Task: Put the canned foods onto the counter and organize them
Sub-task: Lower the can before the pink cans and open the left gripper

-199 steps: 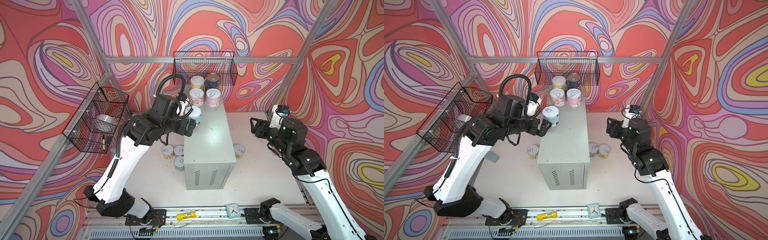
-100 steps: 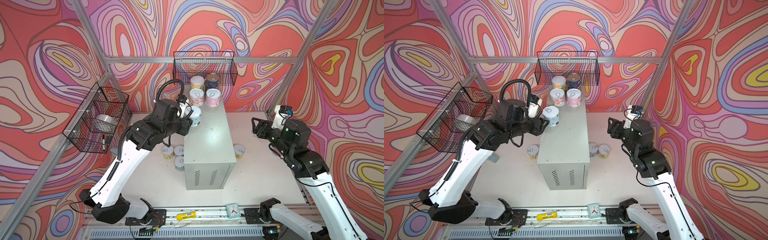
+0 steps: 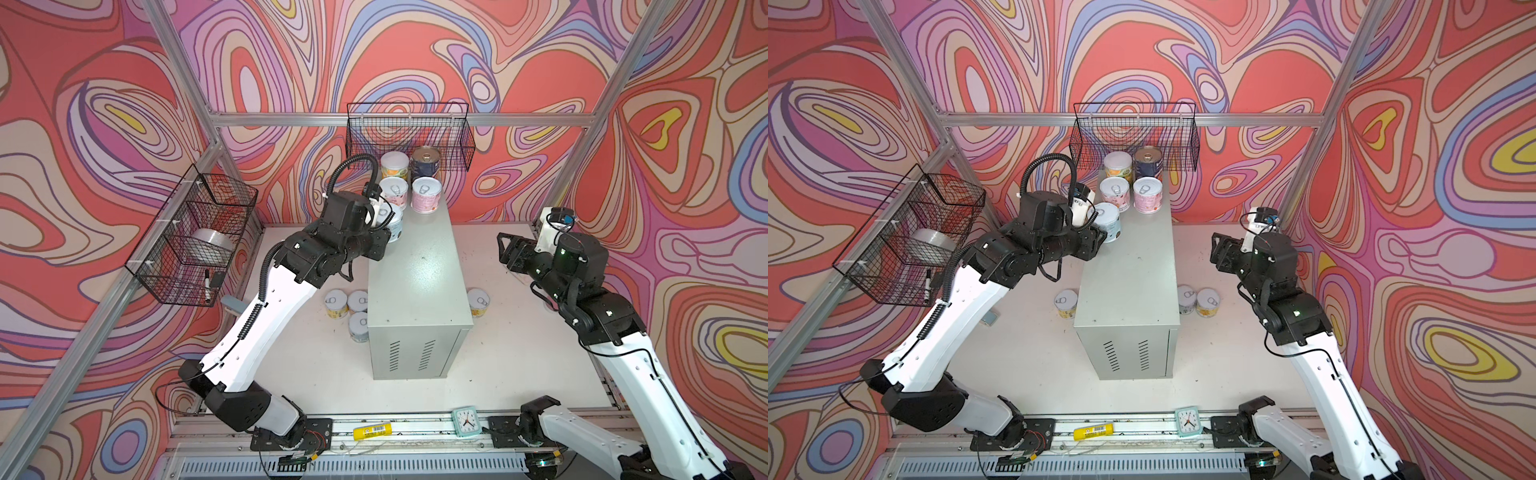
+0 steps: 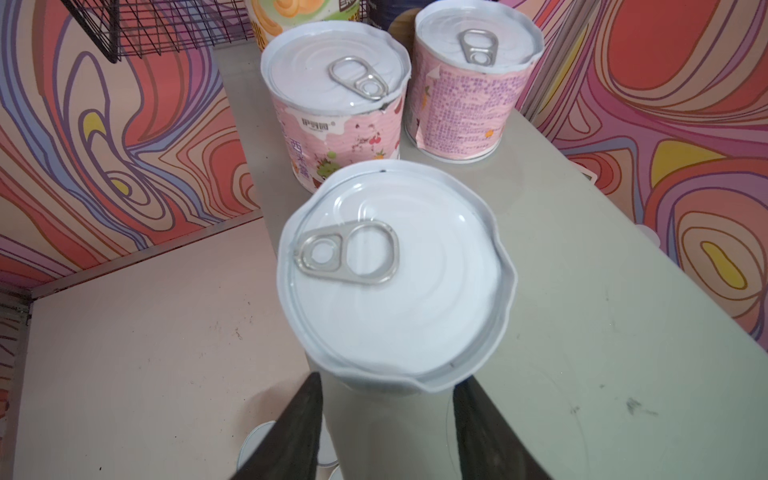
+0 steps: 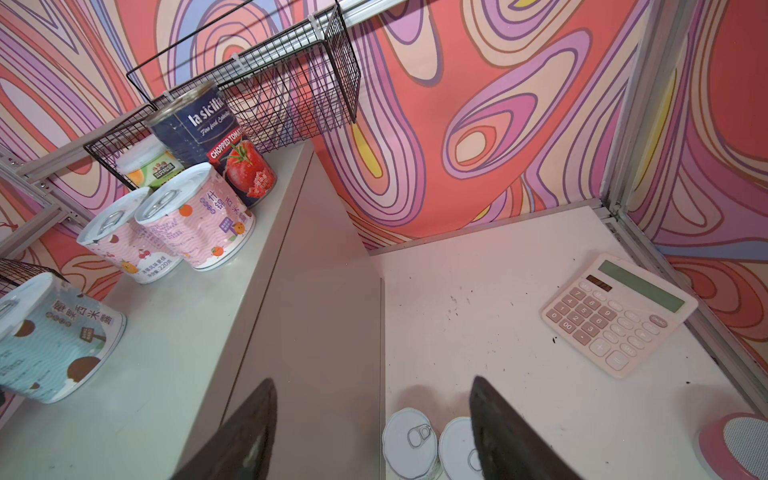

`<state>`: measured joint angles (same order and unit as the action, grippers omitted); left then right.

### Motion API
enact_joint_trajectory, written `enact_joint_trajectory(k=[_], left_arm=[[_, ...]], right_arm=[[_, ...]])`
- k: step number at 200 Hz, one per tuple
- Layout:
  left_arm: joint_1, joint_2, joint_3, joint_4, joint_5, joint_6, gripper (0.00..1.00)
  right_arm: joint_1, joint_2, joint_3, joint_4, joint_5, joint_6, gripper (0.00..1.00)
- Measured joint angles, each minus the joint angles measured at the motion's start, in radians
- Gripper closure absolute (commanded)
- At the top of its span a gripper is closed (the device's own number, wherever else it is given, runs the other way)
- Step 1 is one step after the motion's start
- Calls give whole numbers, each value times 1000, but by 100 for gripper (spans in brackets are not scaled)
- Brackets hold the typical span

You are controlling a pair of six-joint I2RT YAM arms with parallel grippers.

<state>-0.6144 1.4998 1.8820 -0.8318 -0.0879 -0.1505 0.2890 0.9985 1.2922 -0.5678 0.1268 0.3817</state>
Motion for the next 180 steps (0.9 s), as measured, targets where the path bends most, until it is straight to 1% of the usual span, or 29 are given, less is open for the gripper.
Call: enact_joint_trajectory(k=[82,135,180], left_arm=[[13,8,-24,95,40,1,47],[13,44,-20,108,51,0,48],[13,72,-3,108,51,-4,46]], right_arm=[[0,8,-11,44,-5,2,25],[0,15,-21,45,-5,2,25],[0,16,-25,52,-5,1,25]])
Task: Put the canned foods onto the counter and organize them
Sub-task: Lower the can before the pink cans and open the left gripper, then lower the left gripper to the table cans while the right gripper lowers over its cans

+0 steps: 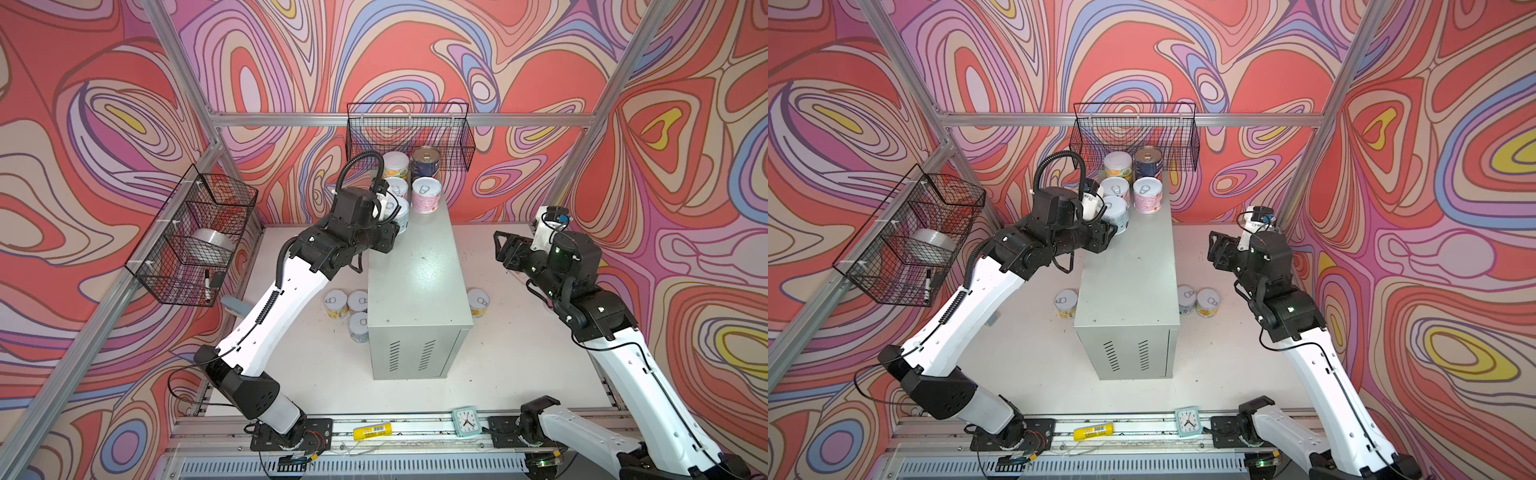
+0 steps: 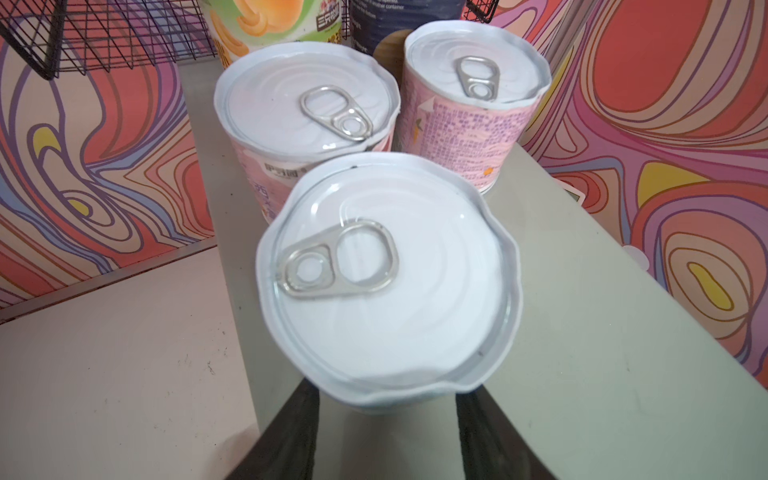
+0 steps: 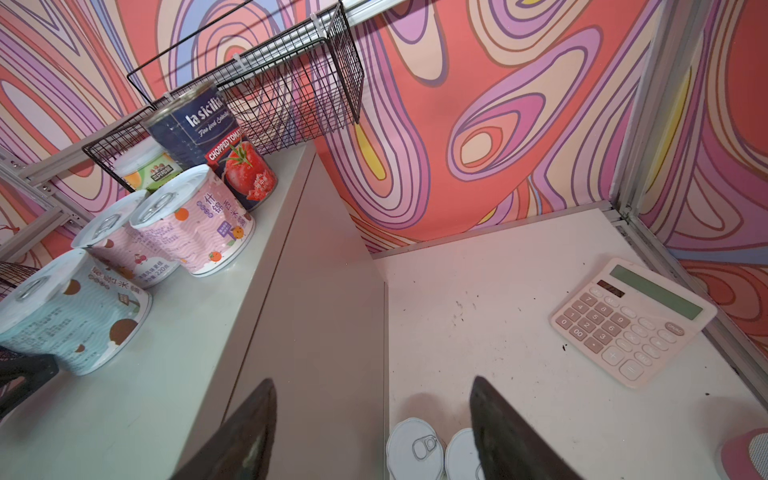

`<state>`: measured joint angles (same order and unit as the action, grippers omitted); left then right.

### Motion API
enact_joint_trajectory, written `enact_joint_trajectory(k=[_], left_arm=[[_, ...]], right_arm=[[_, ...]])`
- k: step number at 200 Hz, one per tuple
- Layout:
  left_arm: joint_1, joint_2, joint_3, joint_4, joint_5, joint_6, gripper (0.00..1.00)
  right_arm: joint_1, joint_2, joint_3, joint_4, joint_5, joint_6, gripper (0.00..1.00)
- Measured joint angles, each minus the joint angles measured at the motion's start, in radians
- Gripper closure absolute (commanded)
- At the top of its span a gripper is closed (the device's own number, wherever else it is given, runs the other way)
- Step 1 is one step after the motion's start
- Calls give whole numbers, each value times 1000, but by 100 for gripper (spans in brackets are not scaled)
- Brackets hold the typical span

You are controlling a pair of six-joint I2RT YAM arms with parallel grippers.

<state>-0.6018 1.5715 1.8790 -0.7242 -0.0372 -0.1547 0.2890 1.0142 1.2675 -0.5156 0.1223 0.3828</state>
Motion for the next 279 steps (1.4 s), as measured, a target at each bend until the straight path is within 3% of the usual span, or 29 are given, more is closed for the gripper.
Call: enact_joint_trajectory(k=[41,65,93,145,182,229,279], left_arm=[[0,0,5,0,-12,-6,36],[0,-8,5,-3,-27,-6,36],[0,-82,-26,-6,-58,-7,31],[0,-457,-283,-5,-169,-39,12],[0,-649,-565,-13,-239,-114,3],[1,-735,-934,-9,-211,-241,0],[1,-710,-1107,56,-146,-321,0]], right_arm=[[0,3,0,0,0,-1,25],[0,3,0,-1,0,-4,25],[0,3,0,-7,0,-5,24],[0,3,-9,-46,-9,-12,22],[0,2,-86,-89,-31,7,19],[0,1,-210,-132,-87,57,18],[0,5,-234,-145,-126,85,17]])
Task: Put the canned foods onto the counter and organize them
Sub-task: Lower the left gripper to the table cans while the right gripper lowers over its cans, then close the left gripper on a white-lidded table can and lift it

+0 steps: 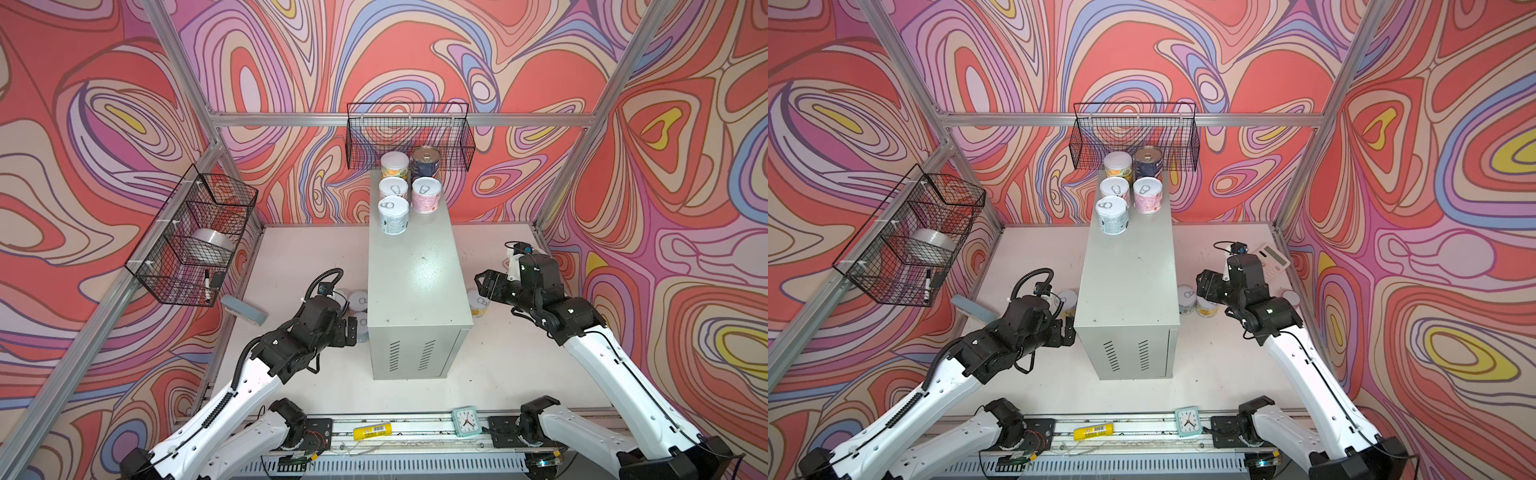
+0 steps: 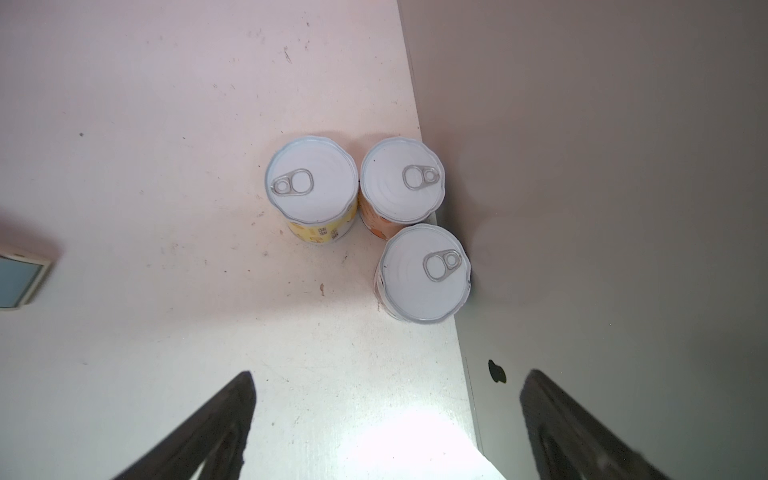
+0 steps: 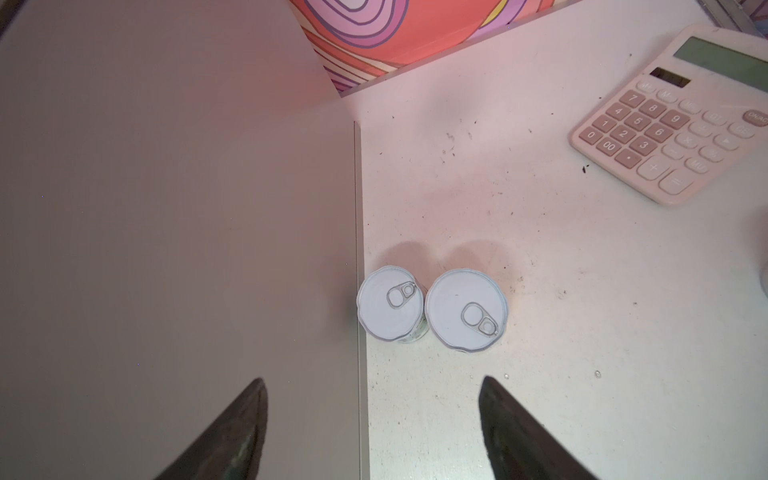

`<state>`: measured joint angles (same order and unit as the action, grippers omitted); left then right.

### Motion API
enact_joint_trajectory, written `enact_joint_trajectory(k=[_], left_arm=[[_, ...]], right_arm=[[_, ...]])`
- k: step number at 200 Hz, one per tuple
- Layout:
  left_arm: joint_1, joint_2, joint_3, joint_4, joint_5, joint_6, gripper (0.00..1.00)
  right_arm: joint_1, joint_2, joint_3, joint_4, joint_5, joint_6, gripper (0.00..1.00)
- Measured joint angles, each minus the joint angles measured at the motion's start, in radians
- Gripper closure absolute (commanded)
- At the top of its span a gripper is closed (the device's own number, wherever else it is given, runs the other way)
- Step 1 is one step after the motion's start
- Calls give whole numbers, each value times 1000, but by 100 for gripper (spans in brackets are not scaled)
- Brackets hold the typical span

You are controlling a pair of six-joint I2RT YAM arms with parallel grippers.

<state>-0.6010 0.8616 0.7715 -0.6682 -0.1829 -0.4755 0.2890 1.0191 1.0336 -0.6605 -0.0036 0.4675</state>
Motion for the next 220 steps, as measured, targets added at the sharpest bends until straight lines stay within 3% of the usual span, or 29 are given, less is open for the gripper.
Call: enact_joint_trajectory(k=[82,142,220], left_arm=[[0,141,-174,249,69,-53,1],[0,265,-215,412,90,-64,3],[0,376,-218,478,-6,-100,4]], right_arm=[[0,31,-31,18,-19,18,17],[0,31,-32,18,-19,24,17],[0,32,-32,25,-19,25,18]])
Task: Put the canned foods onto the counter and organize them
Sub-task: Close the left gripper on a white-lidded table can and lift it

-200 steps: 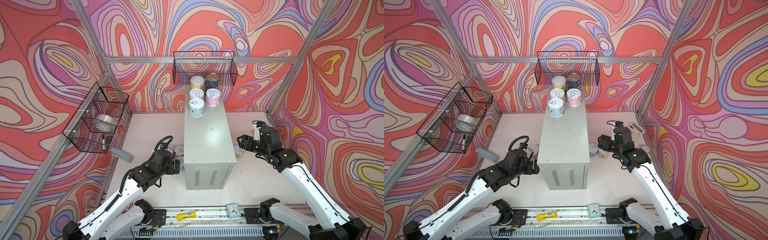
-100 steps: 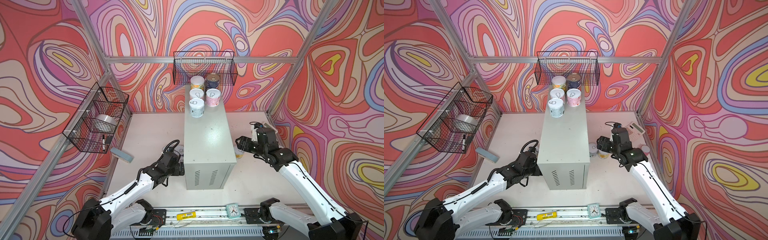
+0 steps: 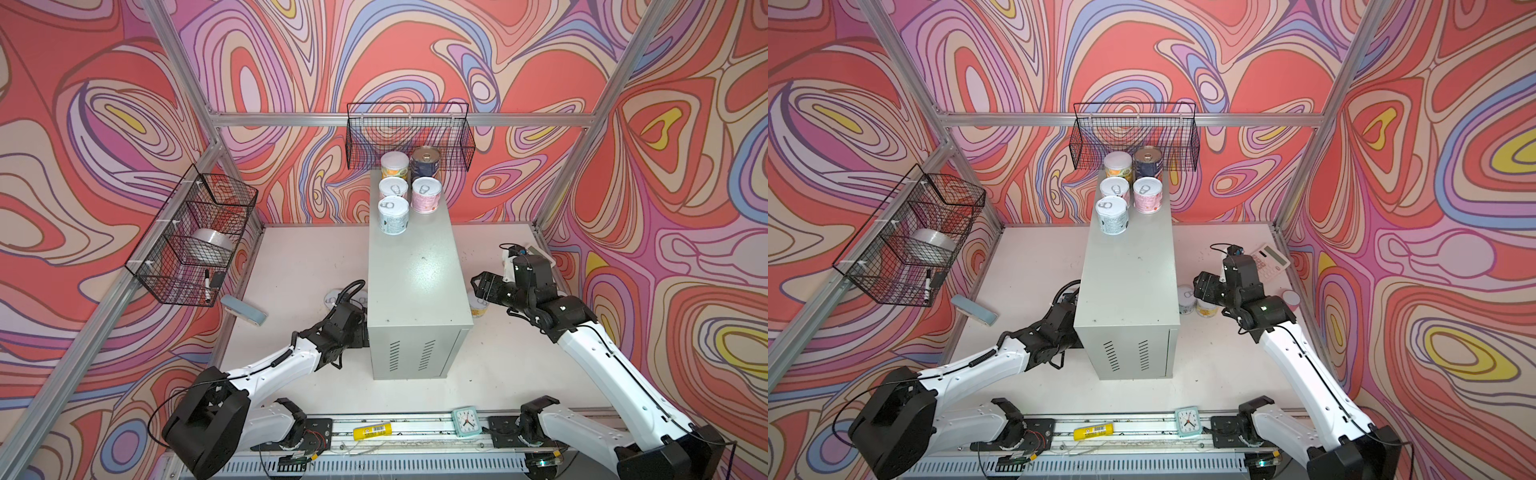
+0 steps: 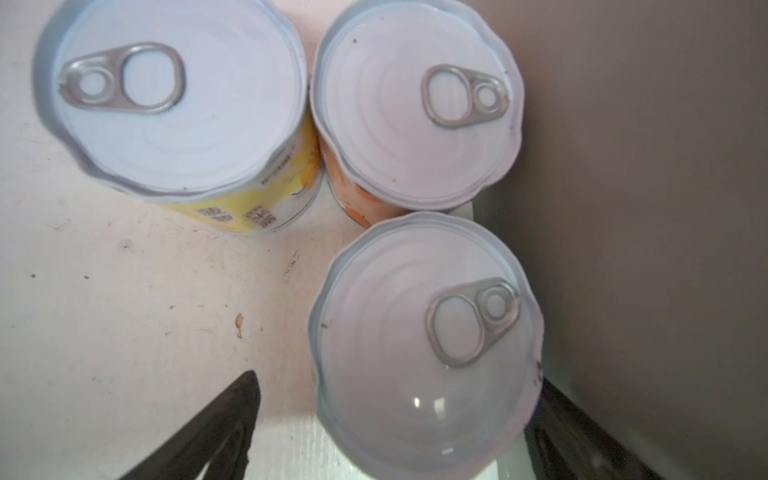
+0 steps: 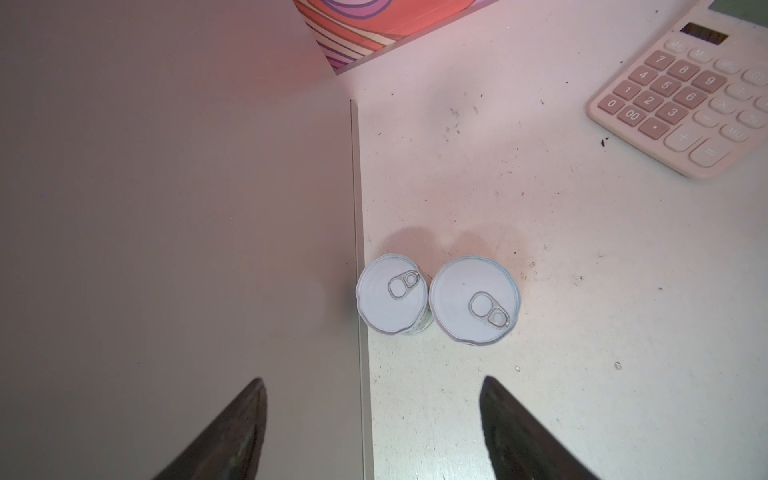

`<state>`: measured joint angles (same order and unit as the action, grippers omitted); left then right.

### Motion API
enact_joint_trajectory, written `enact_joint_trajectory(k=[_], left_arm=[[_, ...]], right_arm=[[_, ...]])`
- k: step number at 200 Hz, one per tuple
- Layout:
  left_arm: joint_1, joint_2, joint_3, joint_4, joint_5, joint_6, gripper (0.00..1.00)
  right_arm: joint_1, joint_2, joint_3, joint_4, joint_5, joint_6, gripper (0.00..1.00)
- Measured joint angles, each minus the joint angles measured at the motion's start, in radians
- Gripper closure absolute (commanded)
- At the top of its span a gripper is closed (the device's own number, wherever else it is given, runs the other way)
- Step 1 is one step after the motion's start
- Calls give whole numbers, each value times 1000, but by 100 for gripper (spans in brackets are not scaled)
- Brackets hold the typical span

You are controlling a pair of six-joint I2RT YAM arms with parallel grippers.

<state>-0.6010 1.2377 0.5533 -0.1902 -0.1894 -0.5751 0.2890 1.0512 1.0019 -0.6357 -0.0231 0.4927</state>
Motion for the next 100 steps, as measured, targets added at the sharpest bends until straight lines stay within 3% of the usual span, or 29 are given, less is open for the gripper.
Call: enact_joint_trajectory(k=[100], left_arm=[[0,30,-19,95,-58,0,10]], right_arm=[[0,26,0,19,0,-1,19]])
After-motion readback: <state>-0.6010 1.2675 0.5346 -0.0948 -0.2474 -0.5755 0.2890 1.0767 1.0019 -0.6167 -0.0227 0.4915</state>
